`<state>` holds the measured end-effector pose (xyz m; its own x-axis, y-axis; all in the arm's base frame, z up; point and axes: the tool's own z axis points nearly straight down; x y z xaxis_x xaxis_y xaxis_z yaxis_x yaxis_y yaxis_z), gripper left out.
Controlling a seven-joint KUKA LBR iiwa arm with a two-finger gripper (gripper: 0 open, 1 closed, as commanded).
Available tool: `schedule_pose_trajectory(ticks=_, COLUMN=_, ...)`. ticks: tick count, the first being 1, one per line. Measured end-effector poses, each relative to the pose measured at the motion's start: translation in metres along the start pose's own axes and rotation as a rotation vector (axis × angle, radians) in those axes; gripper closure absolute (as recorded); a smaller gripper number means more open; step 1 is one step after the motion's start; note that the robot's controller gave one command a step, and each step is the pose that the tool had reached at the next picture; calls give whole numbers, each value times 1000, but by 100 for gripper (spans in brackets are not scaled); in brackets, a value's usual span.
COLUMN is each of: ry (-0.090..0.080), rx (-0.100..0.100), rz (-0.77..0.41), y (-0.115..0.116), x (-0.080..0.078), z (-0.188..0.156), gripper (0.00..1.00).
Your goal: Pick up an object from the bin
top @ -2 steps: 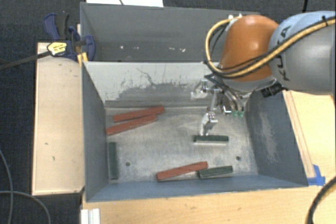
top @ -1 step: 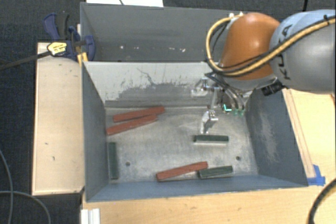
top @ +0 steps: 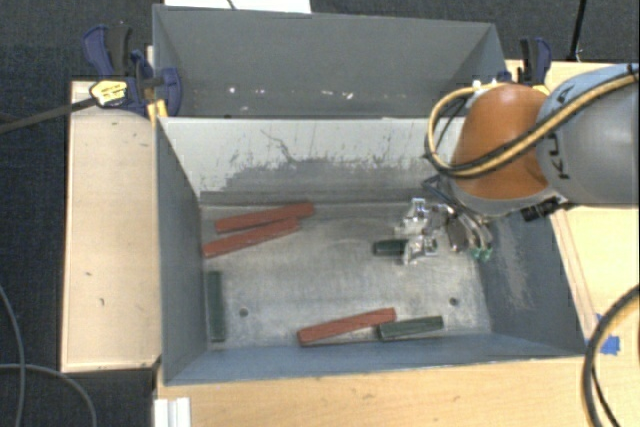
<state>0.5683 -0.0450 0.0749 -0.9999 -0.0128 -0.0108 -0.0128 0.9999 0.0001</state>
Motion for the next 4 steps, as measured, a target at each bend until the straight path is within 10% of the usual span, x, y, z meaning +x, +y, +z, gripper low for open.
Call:
schedule_pose_trajectory(ticks=3, ry=4, rx=0, rz=125, y=8, x=14, z=-40, gripper=100)
schedule_pose_trajectory(ticks=4, ry=-1, rx=3, rz=-140, y=-28, x=18, z=-219, gripper=100)
